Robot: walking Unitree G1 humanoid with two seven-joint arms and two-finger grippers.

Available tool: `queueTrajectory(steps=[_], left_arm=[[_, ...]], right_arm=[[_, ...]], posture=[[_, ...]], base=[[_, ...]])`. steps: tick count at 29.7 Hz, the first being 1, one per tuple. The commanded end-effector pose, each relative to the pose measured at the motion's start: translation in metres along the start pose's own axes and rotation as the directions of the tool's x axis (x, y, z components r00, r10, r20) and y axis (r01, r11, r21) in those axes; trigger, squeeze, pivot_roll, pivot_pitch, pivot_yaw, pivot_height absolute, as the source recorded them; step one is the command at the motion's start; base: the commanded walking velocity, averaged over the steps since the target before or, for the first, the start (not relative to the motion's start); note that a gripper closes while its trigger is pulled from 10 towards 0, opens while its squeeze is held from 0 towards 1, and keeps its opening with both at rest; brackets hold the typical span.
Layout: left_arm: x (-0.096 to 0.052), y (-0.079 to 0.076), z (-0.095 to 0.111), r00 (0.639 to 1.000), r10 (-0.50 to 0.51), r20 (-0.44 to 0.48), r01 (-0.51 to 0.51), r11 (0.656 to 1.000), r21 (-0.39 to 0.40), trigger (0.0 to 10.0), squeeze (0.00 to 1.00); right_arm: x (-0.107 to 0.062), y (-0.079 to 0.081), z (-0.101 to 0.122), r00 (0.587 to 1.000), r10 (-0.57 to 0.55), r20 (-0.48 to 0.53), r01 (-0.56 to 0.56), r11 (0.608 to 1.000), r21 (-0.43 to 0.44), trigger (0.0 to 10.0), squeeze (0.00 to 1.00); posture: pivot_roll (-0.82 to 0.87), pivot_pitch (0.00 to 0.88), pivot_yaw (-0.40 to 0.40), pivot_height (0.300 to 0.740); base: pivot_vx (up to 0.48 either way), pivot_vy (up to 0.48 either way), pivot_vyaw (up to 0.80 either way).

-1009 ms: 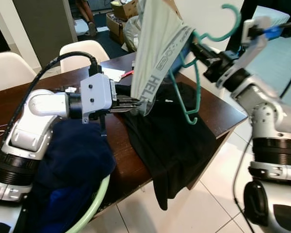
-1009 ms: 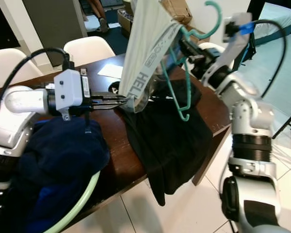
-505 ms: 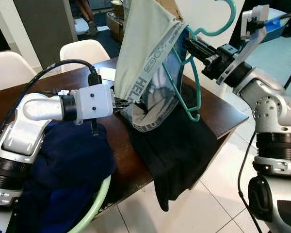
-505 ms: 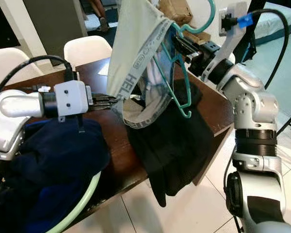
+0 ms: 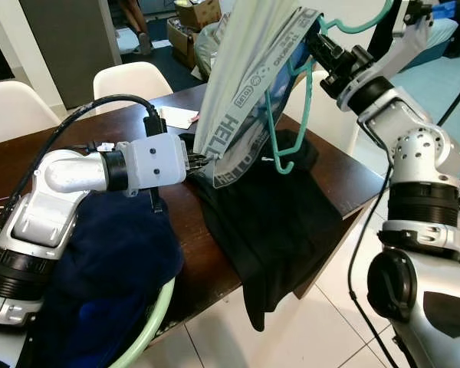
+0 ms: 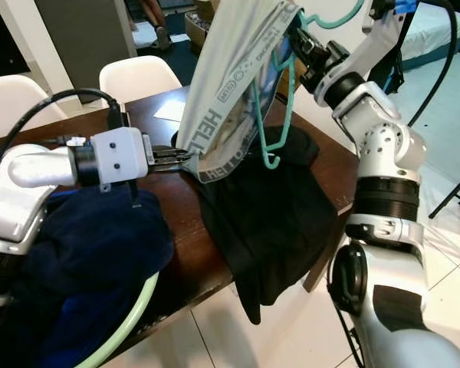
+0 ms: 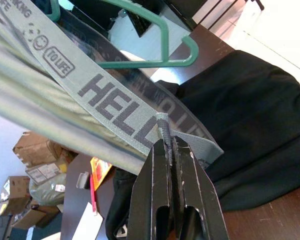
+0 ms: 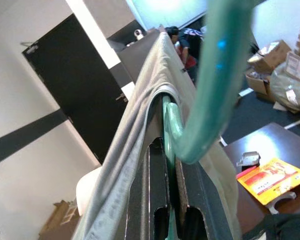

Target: Hang hanger

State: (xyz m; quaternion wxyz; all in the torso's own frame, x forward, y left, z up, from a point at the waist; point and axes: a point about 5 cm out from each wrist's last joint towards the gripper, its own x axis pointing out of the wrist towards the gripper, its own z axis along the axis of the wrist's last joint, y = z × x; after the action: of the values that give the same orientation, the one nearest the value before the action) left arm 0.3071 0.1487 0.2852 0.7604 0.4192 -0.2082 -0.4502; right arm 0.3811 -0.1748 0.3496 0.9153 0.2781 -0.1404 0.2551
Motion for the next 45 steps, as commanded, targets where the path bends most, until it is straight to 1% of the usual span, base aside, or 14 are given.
queueTrajectory(steps=[1,6,9,12,16,19,28,33,34,35,36,38,42,45], left_arm=[[0.003,-0.005,0.0,1.0,-0.019,-0.007,0.019,1.0,0.014,10.0,0.0],[0.004,-0.004,-0.001,1.0,-0.007,-0.01,0.007,1.0,0.019,10.0,0.0],[0.008,-0.002,0.0,0.999,0.049,0.009,-0.049,0.999,0.015,10.0,0.0],[0.009,-0.001,0.001,0.998,0.062,0.014,-0.062,0.998,0.013,10.0,0.0],[0.023,0.004,0.012,0.98,0.171,0.103,-0.166,0.985,-0.054,10.0,0.0],[0.026,0.004,0.015,0.975,0.188,0.122,-0.18,0.981,-0.074,10.0,0.0],[0.039,0.008,0.032,0.942,0.252,0.221,-0.222,0.963,-0.155,10.0,0.0],[0.036,0.015,0.032,0.935,0.281,0.218,-0.253,0.956,-0.15,10.0,0.0],[0.034,0.018,0.032,0.933,0.289,0.215,-0.262,0.954,-0.146,10.0,0.0],[0.034,0.018,0.032,0.933,0.289,0.215,-0.262,0.954,-0.146,10.0,0.0],[0.032,0.021,0.032,0.929,0.301,0.215,-0.274,0.951,-0.146,10.0,0.0],[0.032,0.021,0.032,0.929,0.301,0.215,-0.274,0.951,-0.146,10.0,0.0],[0.028,0.025,0.031,0.924,0.323,0.202,-0.301,0.944,-0.135,10.0,0.0],[0.027,0.026,0.03,0.925,0.325,0.195,-0.304,0.944,-0.13,10.0,0.0]], right_arm=[[0.002,0.001,0.002,1.0,-0.016,0.017,0.015,0.999,0.043,10.0,0.0],[0.006,0.0,-0.004,0.998,-0.064,0.022,0.061,0.993,0.106,10.0,0.0],[0.01,0.014,-0.004,0.993,-0.023,0.113,0.003,0.985,0.175,10.0,0.0],[0.011,0.016,-0.003,0.991,-0.019,0.129,-0.006,0.981,0.192,10.0,0.0],[0.012,0.018,-0.004,0.978,-0.056,0.202,0.003,0.967,0.254,10.0,0.0],[0.011,0.018,-0.004,0.974,-0.063,0.218,0.004,0.965,0.263,10.0,0.0],[0.009,0.037,-0.011,0.966,0.023,0.259,-0.062,0.987,0.145,10.0,0.0],[0.009,0.048,-0.028,0.981,0.087,0.172,-0.095,0.995,0.039,10.0,0.0],[0.008,0.053,-0.04,0.988,0.12,0.097,-0.115,0.992,-0.052,10.0,0.0],[0.008,0.053,-0.04,0.988,0.12,0.097,-0.115,0.992,-0.052,10.0,0.0],[0.005,0.056,-0.052,0.99,0.141,0.024,-0.137,0.983,-0.123,10.0,0.0],[0.005,0.056,-0.052,0.99,0.141,0.024,-0.137,0.983,-0.123,10.0,0.0],[-0.005,0.052,-0.075,0.982,0.145,-0.121,-0.171,0.955,-0.241,10.0,0.0],[-0.007,0.048,-0.077,0.976,0.14,-0.169,-0.185,0.941,-0.283,10.0,0.0]], posture=[[0.03,0.075,-0.017,0.74],[0.03,0.072,-0.017,0.74],[0.04,0.067,-0.016,0.74],[0.04,0.067,-0.016,0.74],[0.04,0.064,-0.017,0.74],[0.04,0.064,-0.018,0.74],[0.05,0.074,-0.015,0.74],[0.05,0.077,-0.008,0.74],[0.05,0.078,-0.006,0.74],[0.05,0.078,-0.006,0.74],[0.05,0.079,-0.007,0.74],[0.05,0.079,-0.007,0.74],[0.04,0.081,-0.007,0.74],[0.04,0.081,-0.007,0.74]], base=[[0.0,0.0,0.0],[0.0,0.0,0.0],[0.0,0.0,0.0],[0.0,0.0,0.0],[0.0,0.0,0.0],[0.0,0.0,0.0],[0.0,0.0,0.0],[0.0,0.0,0.0],[0.0,0.0,0.0],[0.0,0.0,0.0],[0.0,0.0,0.0],[0.0,0.0,0.0],[0.0,0.0,0.0],[0.0,0.0,0.0]])
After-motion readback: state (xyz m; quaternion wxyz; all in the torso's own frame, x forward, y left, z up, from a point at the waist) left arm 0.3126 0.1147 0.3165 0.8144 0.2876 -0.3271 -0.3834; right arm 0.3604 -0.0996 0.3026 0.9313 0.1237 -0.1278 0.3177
